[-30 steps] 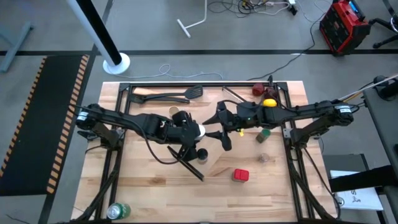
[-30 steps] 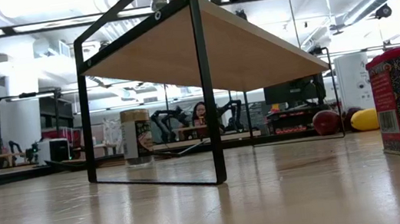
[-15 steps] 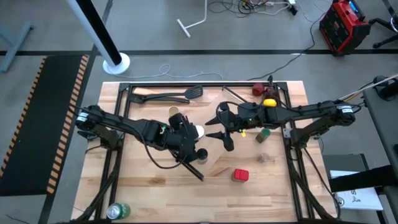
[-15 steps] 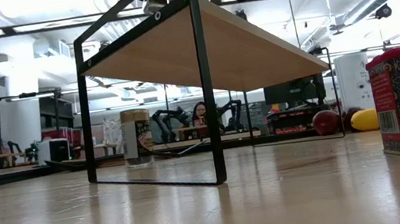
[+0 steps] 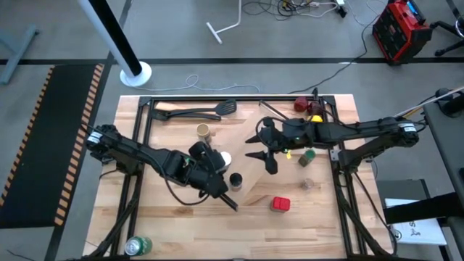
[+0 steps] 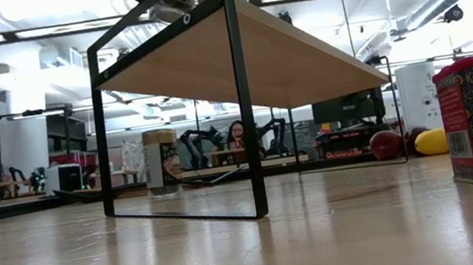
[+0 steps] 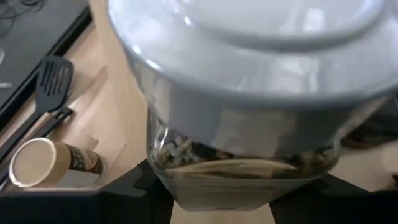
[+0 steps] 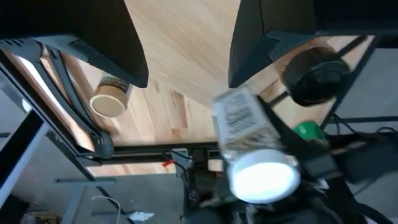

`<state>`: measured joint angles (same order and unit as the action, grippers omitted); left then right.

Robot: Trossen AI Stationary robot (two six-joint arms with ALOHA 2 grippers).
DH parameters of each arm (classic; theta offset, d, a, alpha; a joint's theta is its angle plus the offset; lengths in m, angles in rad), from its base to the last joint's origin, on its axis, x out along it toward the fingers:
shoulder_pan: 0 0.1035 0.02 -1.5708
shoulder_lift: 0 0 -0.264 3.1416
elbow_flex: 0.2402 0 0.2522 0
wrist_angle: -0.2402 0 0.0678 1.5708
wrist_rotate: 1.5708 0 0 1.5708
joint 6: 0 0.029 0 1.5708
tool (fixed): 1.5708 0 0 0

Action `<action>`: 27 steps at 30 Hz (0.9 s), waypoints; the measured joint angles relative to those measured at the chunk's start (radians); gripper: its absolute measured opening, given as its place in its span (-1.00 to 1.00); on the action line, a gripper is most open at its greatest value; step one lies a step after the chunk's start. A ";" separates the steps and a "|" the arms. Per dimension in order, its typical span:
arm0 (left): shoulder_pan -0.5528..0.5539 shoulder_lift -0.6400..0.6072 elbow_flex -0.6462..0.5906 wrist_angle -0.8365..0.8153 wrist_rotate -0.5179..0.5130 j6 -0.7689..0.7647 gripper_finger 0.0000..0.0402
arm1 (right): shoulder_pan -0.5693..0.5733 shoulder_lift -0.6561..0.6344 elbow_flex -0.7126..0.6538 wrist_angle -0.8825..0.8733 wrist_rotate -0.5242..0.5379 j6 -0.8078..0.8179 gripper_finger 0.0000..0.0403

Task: Shelf spices
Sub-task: Put the white seasoning bottle on the shelf

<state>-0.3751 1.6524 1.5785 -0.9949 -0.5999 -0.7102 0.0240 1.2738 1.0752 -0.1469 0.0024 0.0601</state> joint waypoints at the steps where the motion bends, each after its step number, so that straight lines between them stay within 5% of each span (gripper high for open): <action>1: -0.006 0.000 -0.003 0.001 -0.015 -0.018 -0.09 | 0.004 -0.005 0.000 0.003 -0.001 0.000 0.03; 27: -0.028 -0.009 -0.231 0.130 -0.100 -0.225 -0.07 | 0.070 -0.102 0.000 -0.089 0.077 0.008 -0.01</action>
<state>-0.4026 1.6432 1.3474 -0.8648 -0.6995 -0.9353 0.0940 1.1713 1.0756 -0.2363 0.0799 0.0685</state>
